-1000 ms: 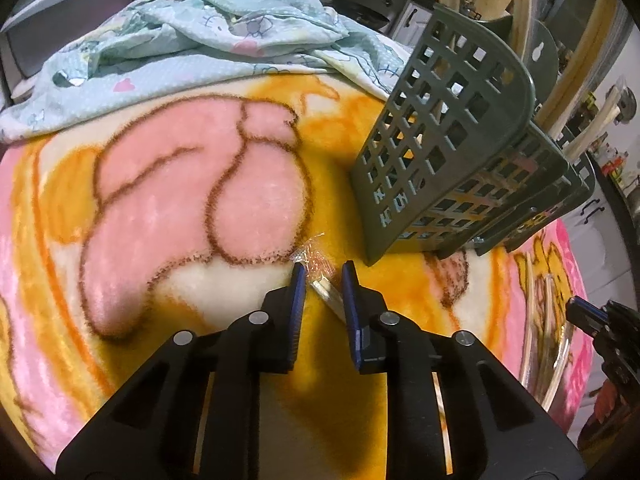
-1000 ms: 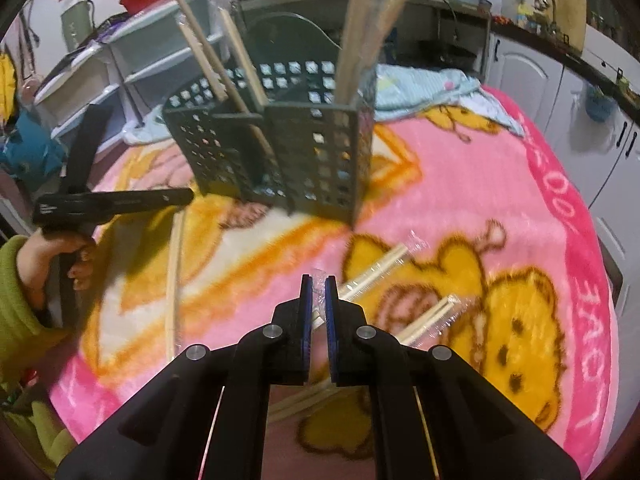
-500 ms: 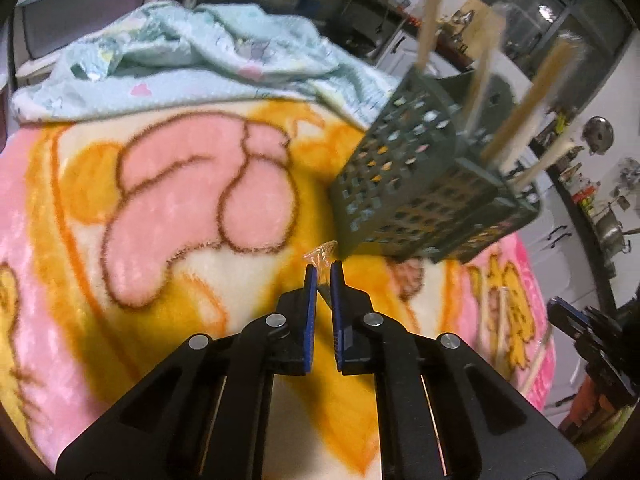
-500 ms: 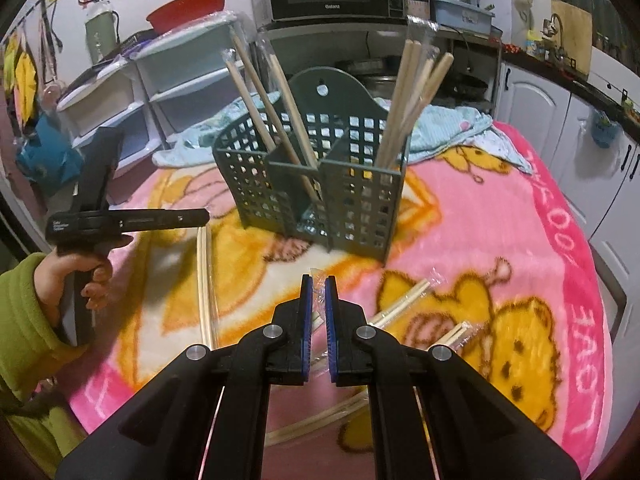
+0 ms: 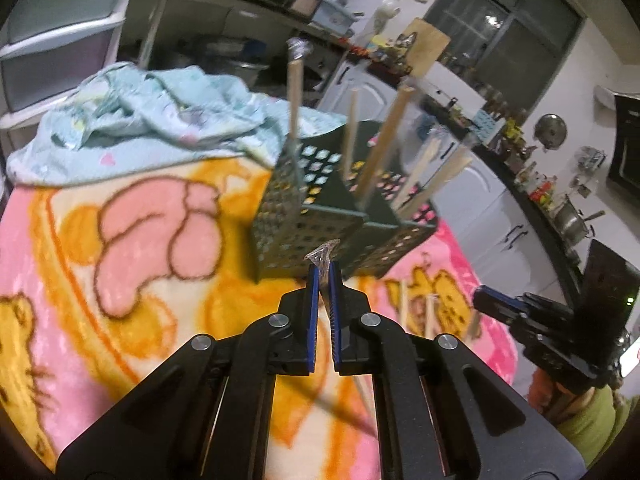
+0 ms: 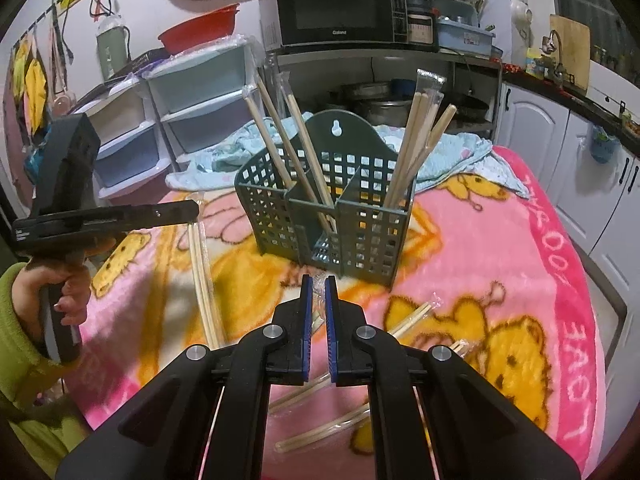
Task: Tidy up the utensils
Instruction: 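Lift both held chopsticks upright toward the green caddy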
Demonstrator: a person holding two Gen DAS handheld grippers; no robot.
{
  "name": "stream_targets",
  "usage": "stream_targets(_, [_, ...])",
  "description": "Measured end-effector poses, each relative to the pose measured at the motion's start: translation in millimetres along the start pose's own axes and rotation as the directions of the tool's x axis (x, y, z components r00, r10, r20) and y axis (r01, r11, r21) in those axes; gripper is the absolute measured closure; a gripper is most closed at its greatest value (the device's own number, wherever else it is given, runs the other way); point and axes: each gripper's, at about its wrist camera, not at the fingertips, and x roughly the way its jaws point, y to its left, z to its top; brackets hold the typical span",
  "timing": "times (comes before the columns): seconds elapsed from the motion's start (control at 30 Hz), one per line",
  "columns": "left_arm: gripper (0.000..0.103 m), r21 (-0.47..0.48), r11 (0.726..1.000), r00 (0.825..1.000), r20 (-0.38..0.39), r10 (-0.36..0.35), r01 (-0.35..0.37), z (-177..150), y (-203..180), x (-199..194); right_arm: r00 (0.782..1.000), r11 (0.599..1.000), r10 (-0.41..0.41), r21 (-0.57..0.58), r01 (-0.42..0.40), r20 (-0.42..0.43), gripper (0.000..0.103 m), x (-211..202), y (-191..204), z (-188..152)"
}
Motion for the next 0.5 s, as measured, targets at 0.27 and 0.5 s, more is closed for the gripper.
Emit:
stream_targets(0.27, [0.101, 0.048, 0.997, 0.998, 0.030, -0.059, 0.058, 5, -28, -14, 0.999, 1.000, 0.007, 0.000, -0.007, 0.047, 0.097, -16, 4, 8])
stream_targets(0.5, [0.101, 0.089, 0.991, 0.994, 0.050, -0.101, 0.096, 9, -50, -21, 0.995, 1.000, 0.020, -0.015, -0.018, 0.099, 0.097, -34, 13, 17])
